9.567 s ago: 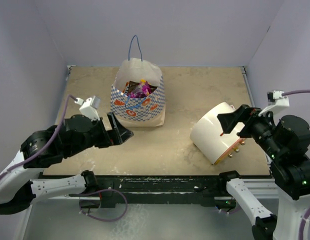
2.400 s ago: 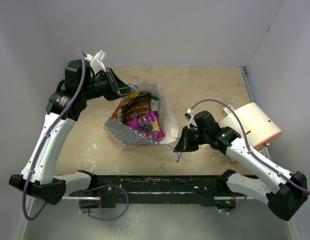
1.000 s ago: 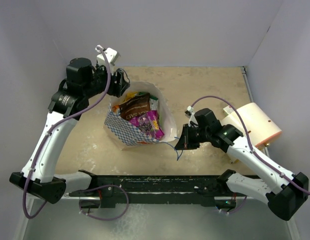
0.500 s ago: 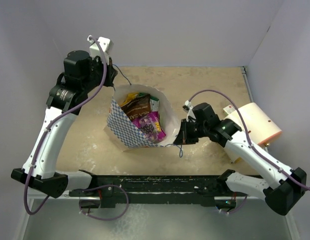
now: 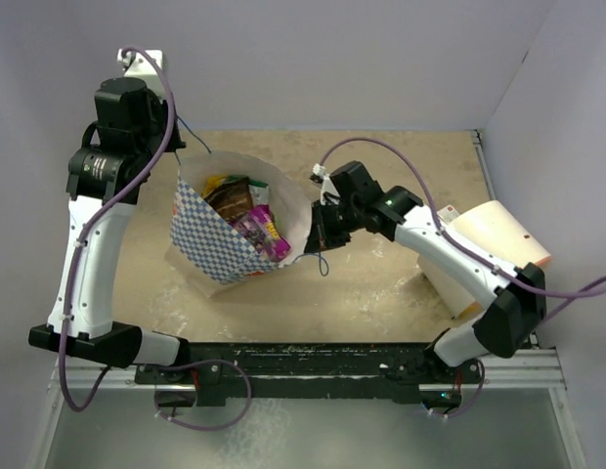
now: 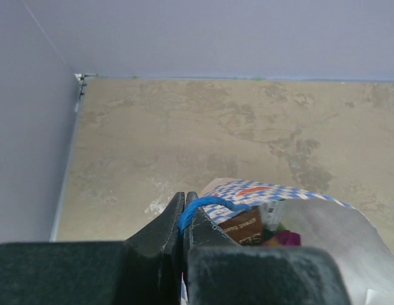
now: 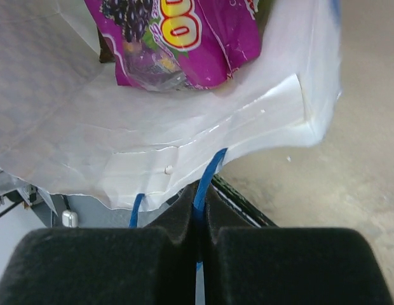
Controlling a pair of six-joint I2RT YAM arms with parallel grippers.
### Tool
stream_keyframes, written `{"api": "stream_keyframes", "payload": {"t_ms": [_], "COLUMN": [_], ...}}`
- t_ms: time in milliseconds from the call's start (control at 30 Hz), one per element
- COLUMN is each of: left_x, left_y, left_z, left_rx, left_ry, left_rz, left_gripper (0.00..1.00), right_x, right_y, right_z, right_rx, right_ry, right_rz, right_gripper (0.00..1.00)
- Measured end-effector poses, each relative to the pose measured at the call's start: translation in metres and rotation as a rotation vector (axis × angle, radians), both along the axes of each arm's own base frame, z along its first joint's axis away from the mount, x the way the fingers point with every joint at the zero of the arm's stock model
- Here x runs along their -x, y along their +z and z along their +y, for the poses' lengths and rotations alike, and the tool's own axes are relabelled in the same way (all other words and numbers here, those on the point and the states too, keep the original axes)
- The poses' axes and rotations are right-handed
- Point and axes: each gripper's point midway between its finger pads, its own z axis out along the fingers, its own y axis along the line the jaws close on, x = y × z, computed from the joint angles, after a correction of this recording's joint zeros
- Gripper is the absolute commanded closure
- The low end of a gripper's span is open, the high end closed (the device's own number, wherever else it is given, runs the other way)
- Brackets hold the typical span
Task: Take the snacks out of the paper bag
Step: Adjust the paper bag at the center of the board.
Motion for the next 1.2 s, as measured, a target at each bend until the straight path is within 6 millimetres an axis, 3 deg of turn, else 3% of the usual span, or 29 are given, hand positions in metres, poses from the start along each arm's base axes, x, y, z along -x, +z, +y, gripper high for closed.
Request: {"api": "stream_keyframes", "payload": {"t_ms": [133,267,367,533,733,833,933,1033,1200], "left_x": [0.0,0.008,0.027,0.072,0.116,0.124,0.126,0.122,0.121], "left_y": [0.016,0.019,0.0,-0.024,-0.035,-0.034,-0.035,-0.036,-0.035], "left_z": [0.004,-0.011,-0.027,-0.061,-0.084,-0.09,-0.094,-0.097,-0.099], "left_rx": [0.006,0.068,0.171,0.421,0.64,0.692,0.72,0.726,0.727], "left_ry": [0.003,-0.071,-0.136,-0.261,-0.345,-0.366,-0.378,-0.382,-0.385], "left_rz": [-0.041,-0.07,-0.04,0.008,0.06,0.082,0.107,0.129,0.145], "left_gripper": [1.0,1.0,1.0,1.0,1.0,1.0,1.0,1.0,1.0], "right_x": [-0.01,-0.005,0.006,0.044,0.069,0.071,0.069,0.051,0.0], "right_y": [0.004,-0.008,-0.032,-0.084,-0.099,-0.096,-0.089,-0.069,-0.019], "right_z": [0.033,0.045,0.038,0.003,-0.021,-0.023,-0.025,-0.024,-0.03], "right_rx": [-0.032,-0.046,-0.023,0.059,0.063,0.057,0.074,0.119,0.215], "right_ry": [0.053,0.091,0.102,0.102,0.101,0.103,0.109,0.097,0.023], "right_rz": [-0.008,0.01,0.054,0.163,0.169,0.157,0.152,0.081,-0.151], "right_gripper": [1.0,1.0,1.0,0.95,0.86,0.78,0.63,0.47,0.18]}}
